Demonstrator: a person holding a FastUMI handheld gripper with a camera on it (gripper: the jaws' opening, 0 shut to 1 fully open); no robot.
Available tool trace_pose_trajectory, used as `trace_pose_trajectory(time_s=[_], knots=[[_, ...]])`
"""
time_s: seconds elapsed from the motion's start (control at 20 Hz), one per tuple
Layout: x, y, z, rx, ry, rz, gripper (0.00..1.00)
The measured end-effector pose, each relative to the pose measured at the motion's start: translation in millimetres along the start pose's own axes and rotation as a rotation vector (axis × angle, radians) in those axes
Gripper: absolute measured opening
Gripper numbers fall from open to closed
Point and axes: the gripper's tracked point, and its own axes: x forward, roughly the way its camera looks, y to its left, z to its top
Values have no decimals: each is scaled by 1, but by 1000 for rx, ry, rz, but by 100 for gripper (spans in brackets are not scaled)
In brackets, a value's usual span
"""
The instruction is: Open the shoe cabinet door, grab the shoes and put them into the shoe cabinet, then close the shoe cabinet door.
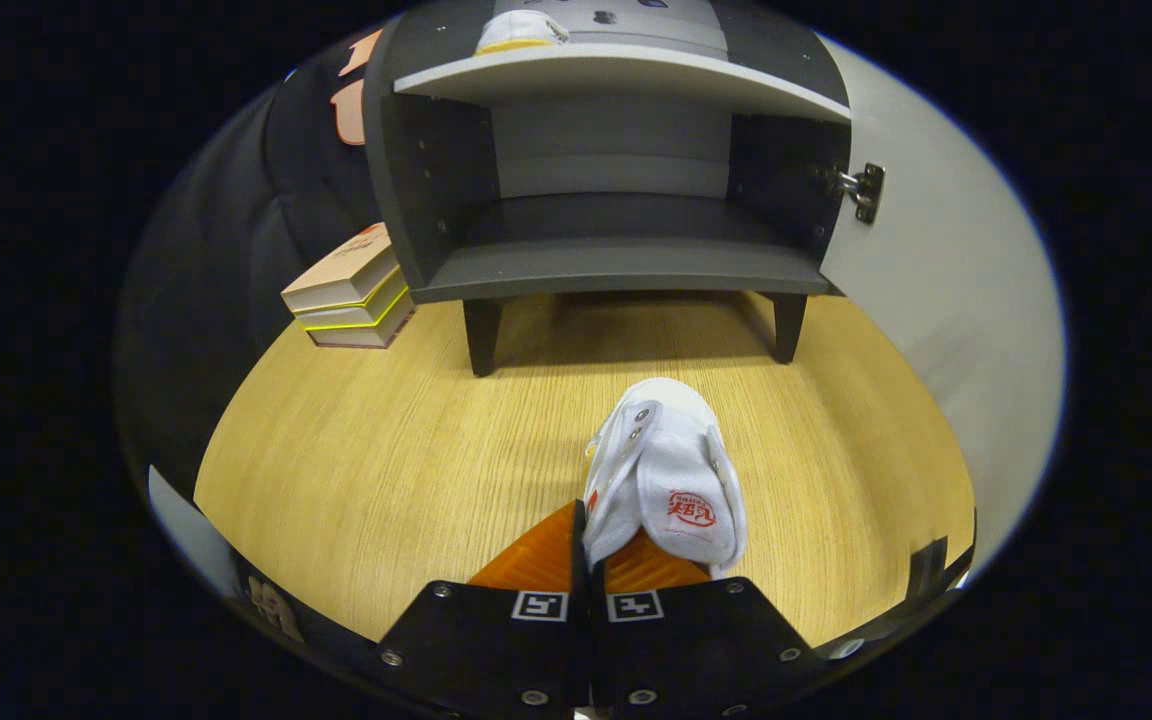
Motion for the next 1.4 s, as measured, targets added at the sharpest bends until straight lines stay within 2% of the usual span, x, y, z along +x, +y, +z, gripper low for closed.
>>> trace_pose_trajectory(time_s=[0.2, 0.45, 0.75, 1.05, 1.4], knots=[[-49, 8, 42, -25, -71, 7, 0], [-105, 4, 101, -80, -166, -40, 0], [-146, 2, 177, -140, -270, -70, 0], [-136, -13, 263, -179, -339, -94, 0], [-82, -49, 357, -246, -337, -122, 0]])
